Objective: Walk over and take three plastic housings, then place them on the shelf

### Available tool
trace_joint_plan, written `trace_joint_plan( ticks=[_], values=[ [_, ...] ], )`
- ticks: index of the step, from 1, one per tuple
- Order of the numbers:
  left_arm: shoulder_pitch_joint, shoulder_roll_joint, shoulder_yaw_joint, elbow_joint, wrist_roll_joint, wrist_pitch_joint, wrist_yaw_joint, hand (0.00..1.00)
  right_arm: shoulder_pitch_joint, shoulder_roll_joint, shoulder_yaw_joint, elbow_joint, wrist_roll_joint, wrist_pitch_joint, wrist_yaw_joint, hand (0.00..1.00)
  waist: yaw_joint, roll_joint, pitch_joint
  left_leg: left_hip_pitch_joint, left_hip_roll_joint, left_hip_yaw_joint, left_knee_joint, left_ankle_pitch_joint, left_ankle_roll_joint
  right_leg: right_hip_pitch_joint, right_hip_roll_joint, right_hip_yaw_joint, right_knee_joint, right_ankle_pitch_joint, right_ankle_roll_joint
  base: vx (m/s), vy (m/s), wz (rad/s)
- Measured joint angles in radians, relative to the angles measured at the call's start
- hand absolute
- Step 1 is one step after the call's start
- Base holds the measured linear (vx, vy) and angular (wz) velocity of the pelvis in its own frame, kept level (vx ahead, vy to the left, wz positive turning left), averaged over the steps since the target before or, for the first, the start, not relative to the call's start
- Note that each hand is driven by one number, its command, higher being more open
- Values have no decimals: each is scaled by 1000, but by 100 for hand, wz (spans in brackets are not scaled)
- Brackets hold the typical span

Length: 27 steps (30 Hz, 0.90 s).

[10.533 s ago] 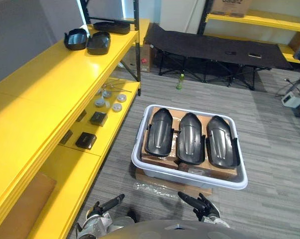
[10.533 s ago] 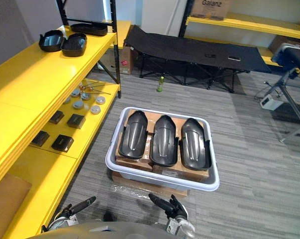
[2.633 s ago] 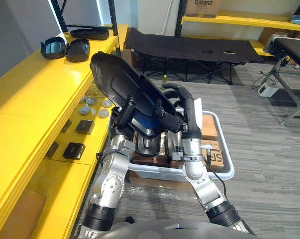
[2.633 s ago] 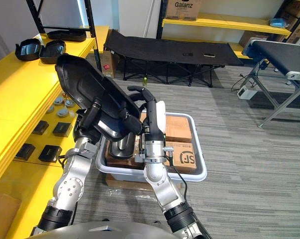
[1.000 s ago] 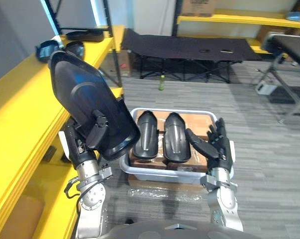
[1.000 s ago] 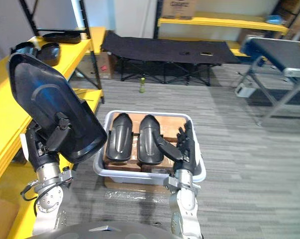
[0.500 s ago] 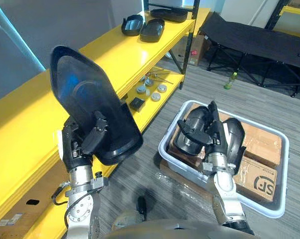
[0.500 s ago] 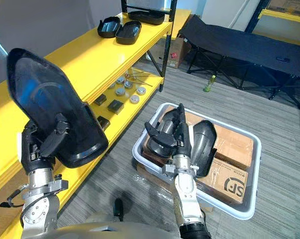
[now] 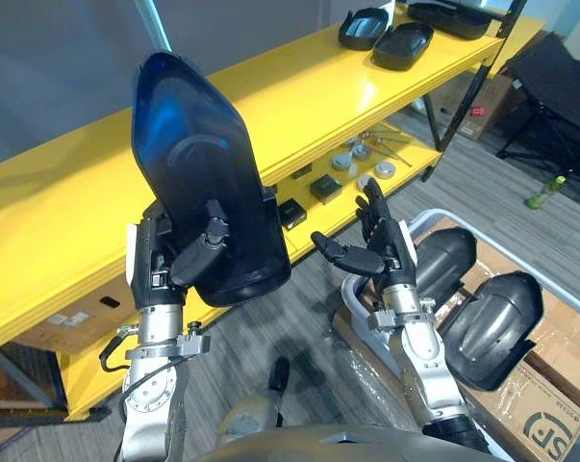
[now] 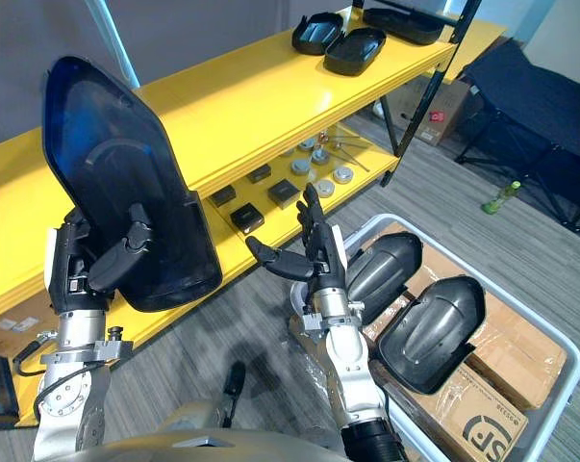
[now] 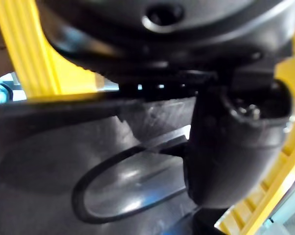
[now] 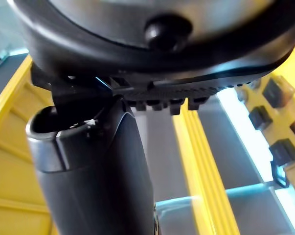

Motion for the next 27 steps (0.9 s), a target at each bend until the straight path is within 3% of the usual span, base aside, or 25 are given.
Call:
trace_joint_plan(
  ticks=[2,4,5,6,8,9,11,13,15,17,18,19,20,21,22,23,24,25,27],
  values=[
    [8,0,-20,0,0,0,-21,0,17,-12,-4,-40,1,-1,1,100,0,7,11,-16,-6,0,5,-5,1,12,3,-28,-21,-24,13,-131,-76,20],
    [-2,17,-66,16,1,-1,-65,0,35,-40,-45,-80,5,-13,0,100,-38,43,41,-68,19,63,43,-50,-11,10,14,-100,-24,-28,8,-217,-39,75],
    [-3,23,-75,21,1,-1,-69,0,38,-39,-54,-80,5,-13,-4,100,-37,36,45,-76,20,84,45,-78,-13,6,1,-106,-28,-28,1,-143,64,51],
    [-2,25,-82,27,1,-1,-70,0,37,-44,-71,-78,5,-19,-6,100,-26,27,56,-102,21,137,101,-87,7,-19,-21,-97,-15,-28,-1,-76,81,3],
    [-4,26,-80,33,1,-1,-53,0,34,-41,-78,-77,6,-35,-14,100,-16,49,60,-124,28,169,194,-105,7,-47,-23,-80,20,-37,5,-44,74,-13],
    [-7,19,-71,35,1,-2,-31,0,29,-39,-73,-77,7,-42,-16,100,-13,40,79,-138,19,179,225,-110,16,-69,-43,-70,58,-42,14,-12,76,-17],
    [-9,8,-56,36,1,-3,2,0,16,-27,-54,-76,6,-43,-14,100,-5,33,109,-173,15,195,316,-155,29,-81,-59,-51,91,-48,21,14,92,-18],
    [7,-2,-33,36,1,-2,37,0,10,-7,-16,-73,5,-47,-13,100,-1,28,121,-207,6,214,463,-254,43,-67,-85,-37,136,-83,44,49,129,-10],
    [9,-10,-17,35,1,0,46,0,11,3,13,-71,5,-49,-9,100,6,27,122,-218,-19,221,554,-334,49,-37,-110,-41,162,-127,41,114,194,13],
    [9,-5,-1,33,2,6,44,0,17,20,21,-51,5,-51,2,100,21,-2,118,-211,-43,244,605,-382,77,14,-142,-60,126,-143,19,200,207,23],
    [9,-5,5,27,2,4,41,0,28,23,20,-50,5,-52,4,100,26,14,104,-199,-41,257,633,-436,92,23,-135,-59,185,-127,-23,224,104,48],
    [-10,-8,25,30,3,4,39,0,35,28,21,-44,5,-58,7,100,22,12,100,-195,-63,231,650,-458,102,-60,-175,-6,389,-70,-96,248,150,79],
    [-21,-6,35,28,4,4,38,0,51,29,21,-42,5,-58,7,100,16,7,92,-187,-87,205,637,-464,110,-168,-200,49,567,62,-193,227,176,88],
    [-19,-4,40,24,5,4,38,0,56,30,23,-38,5,-57,9,100,15,6,92,-171,-91,195,622,-465,113,-203,-196,86,627,145,-210,264,158,68],
    [-12,0,48,20,11,4,43,0,57,36,31,-27,4,-53,10,100,16,4,92,-131,-93,168,591,-453,141,-266,-155,175,726,196,-171,382,111,57],
    [-11,0,56,20,22,4,61,0,62,49,46,-28,4,-53,11,100,7,6,92,-90,-92,128,563,-437,147,-302,-96,210,768,145,-128,332,85,65],
    [-12,0,57,20,23,4,67,0,66,58,53,-30,4,-53,12,100,-3,5,91,-66,-91,107,543,-433,146,-310,-69,210,759,122,-113,324,29,88],
    [-15,2,49,20,23,4,77,0,83,66,62,-52,4,-52,15,100,-8,1,88,-14,-92,69,494,-424,140,-322,-26,206,692,73,-79,262,-31,73],
    [-16,1,14,16,23,4,100,0,115,69,67,-116,5,-52,34,100,-6,2,73,50,-94,6,422,-409,130,-353,45,216,514,26,-74,396,-81,97]
  ],
)
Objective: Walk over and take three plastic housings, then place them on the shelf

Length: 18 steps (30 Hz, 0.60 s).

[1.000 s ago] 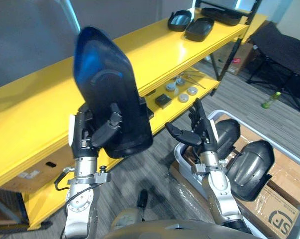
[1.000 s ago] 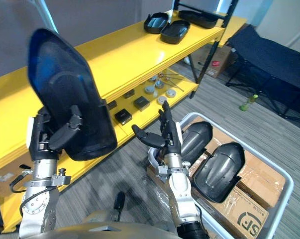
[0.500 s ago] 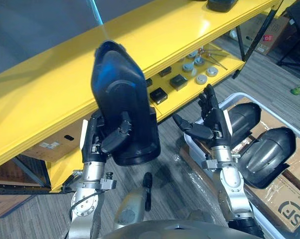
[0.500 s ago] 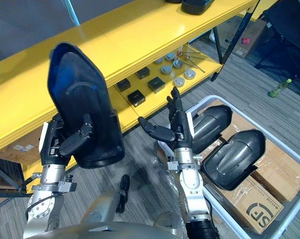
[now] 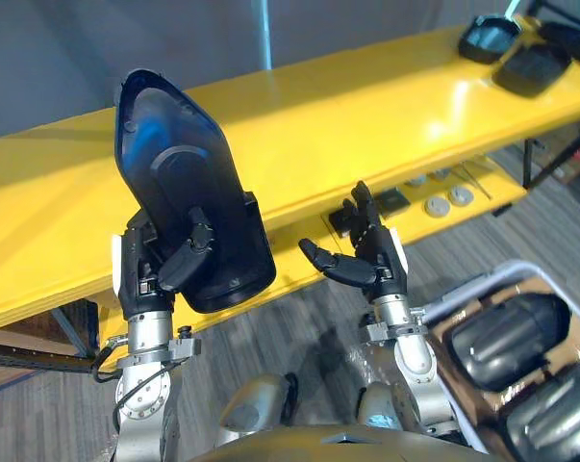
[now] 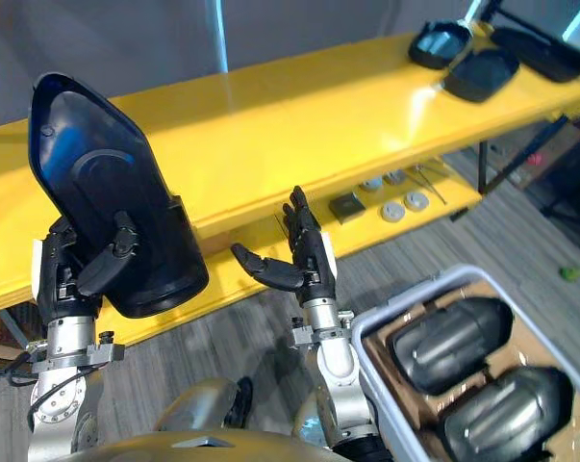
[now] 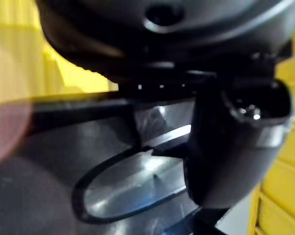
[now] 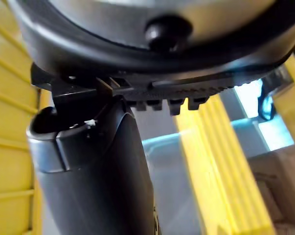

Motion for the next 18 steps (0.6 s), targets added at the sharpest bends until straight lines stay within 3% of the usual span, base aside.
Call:
trace_joint_plan(
  ticks=[1,2,4,5,6,7,9,10,13,18],
  values=[
    [0,-1,-21,-4,0,-1,5,0,28,-8,0,-58,3,-5,12,100,-16,5,-21,4,-1,-50,-7,0,-3,-17,56,62,-133,2,4,318,-97,125],
    [2,-1,-28,-5,1,-6,5,0,37,-11,2,-78,5,-10,16,100,-25,3,-26,9,-6,-67,-6,-2,-7,-22,73,98,-183,7,11,310,-111,145],
    [8,0,-43,-5,22,-16,4,0,52,-15,3,-99,5,-27,20,100,-25,-41,-53,48,-29,-87,-5,-24,-43,6,52,133,-343,72,54,319,-159,121],
    [8,0,-45,-5,21,-20,6,0,52,-16,3,-99,4,-27,20,100,-25,-55,-61,53,-33,-79,3,-36,-63,28,40,120,-392,119,42,303,-210,108],
    [5,1,-45,-3,20,-28,0,0,49,-23,-2,-97,5,-27,20,100,-24,-66,-78,51,-19,-32,22,-63,-99,84,24,83,-452,132,38,262,-195,116],
    [3,-10,-52,-5,15,-30,-9,0,45,-44,-24,-96,11,-28,21,100,-22,-42,-95,41,55,92,30,-110,-116,139,39,21,-519,133,34,235,-186,121],
    [-16,-9,-52,-2,7,-39,-44,0,37,-53,-60,-88,40,-28,21,100,-25,-22,-102,34,158,248,14,-113,-110,173,50,-41,-546,129,23,171,-191,102],
    [-30,-10,-58,-2,-2,-40,-78,0,24,-49,-104,-57,55,-27,13,100,-27,-17,-107,59,180,319,-45,-63,-110,196,39,-74,-560,128,20,119,-164,72],
    [-59,-1,-60,2,0,-50,-112,0,1,-42,-155,-16,39,-32,-32,100,-26,-11,-118,87,149,311,-136,-11,-99,209,24,-73,-609,136,27,74,-38,21],
    [-68,5,-66,3,9,-48,-126,0,-3,23,-195,-14,40,-47,-104,100,-33,-8,-119,119,147,353,-195,12,-101,226,37,-32,-689,184,27,27,23,-26]
  ],
)
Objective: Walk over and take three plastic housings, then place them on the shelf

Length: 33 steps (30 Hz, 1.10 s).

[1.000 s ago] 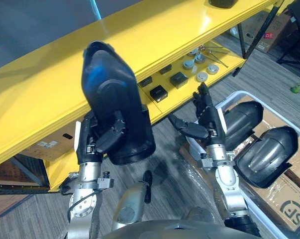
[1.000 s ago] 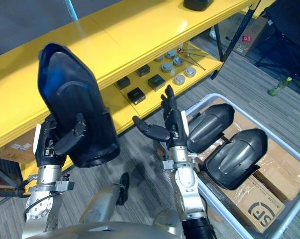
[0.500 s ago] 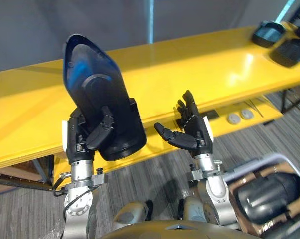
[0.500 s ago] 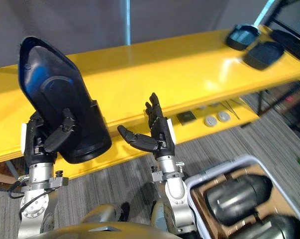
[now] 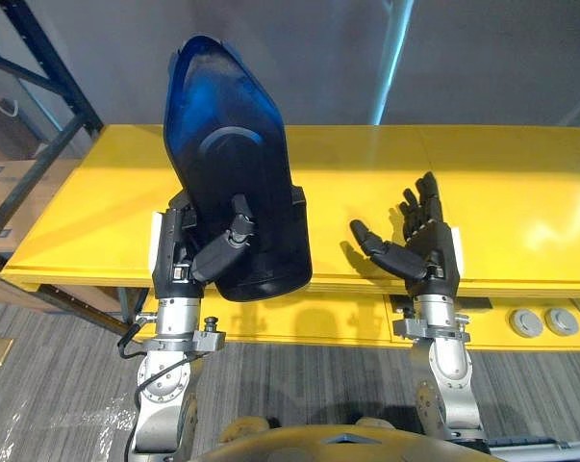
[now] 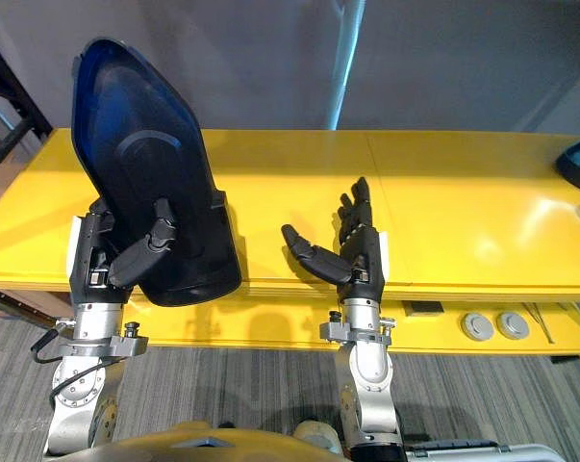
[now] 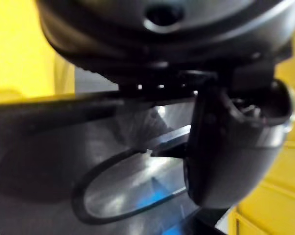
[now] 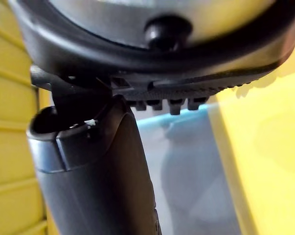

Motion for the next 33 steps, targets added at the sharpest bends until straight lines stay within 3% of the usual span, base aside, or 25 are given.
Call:
trace_joint_plan(
  ticks=[8,12,14,16,21,24,33],
  values=[
    [-7,20,0,-17,-1,27,-10,0,40,46,8,-303,-40,-33,-44,100,-40,-9,-6,49,3,109,-38,2,2,6,18,110,-67,54,10,-39,44,-41],
    [-47,32,-3,-47,-11,144,7,0,79,45,-42,-368,-46,-32,-43,100,-60,-35,-24,57,18,176,-37,-2,2,-8,42,179,-91,83,9,-71,3,-46],
    [-92,32,-3,-36,-37,222,39,0,92,44,-86,-386,-42,-25,-29,100,-81,-34,-25,65,28,218,-34,-8,0,-11,53,212,-106,102,6,-99,-22,-58],
    [-120,32,-3,-23,-58,253,55,0,106,44,-103,-397,-36,-25,-16,100,-84,-33,-26,69,36,243,-26,-17,-6,-12,62,233,-113,107,3,-67,-27,-49],
    [-317,28,-3,156,-89,340,148,0,138,29,-115,-447,51,-21,93,100,-149,-4,-40,52,65,288,17,-41,-16,-45,88,273,-90,107,1,-44,-45,-29],
    [-465,30,0,314,-155,377,206,0,134,-18,-102,-447,49,0,156,100,-172,12,-38,51,70,318,15,-41,-16,-72,99,301,-75,107,1,-9,-28,-27],
    [-673,66,77,686,-408,448,286,0,135,-128,-44,-447,50,71,293,100,-229,70,-14,54,64,365,-10,-33,-21,-115,111,347,-45,106,1,-7,-5,-16]
  ],
)
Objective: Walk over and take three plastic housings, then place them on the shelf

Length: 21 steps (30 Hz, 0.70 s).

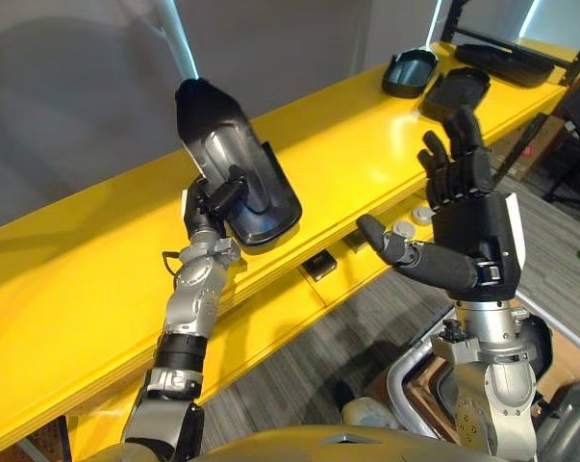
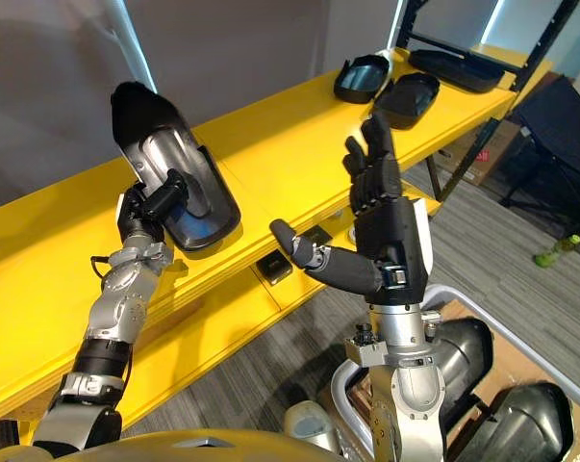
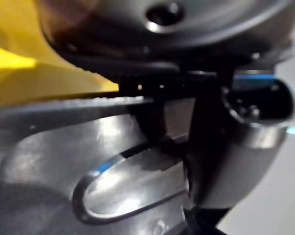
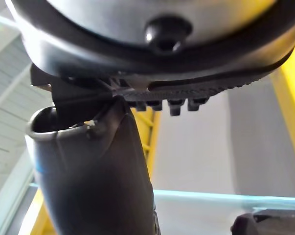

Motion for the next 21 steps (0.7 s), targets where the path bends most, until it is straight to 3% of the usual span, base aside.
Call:
trace_joint_plan(
  ticks=[13,14,21],
  values=[
    [-137,82,32,139,-129,36,81,0,0,-73,142,0,41,34,10,100,-38,22,72,-33,-17,0,-27,42,5,-66,-5,9,52,-4,-2,-43,-18,0],
    [-147,82,41,146,-129,36,85,100,0,-73,150,0,41,35,9,100,-40,23,75,-35,-17,1,-28,43,5,-70,-5,10,53,-3,-1,-39,-28,-4],
    [-206,84,50,189,-134,32,151,100,0,-103,206,0,39,37,-10,100,-42,26,104,-35,-17,12,-28,47,6,-73,-3,18,52,2,6,-9,-8,-2]
  ],
)
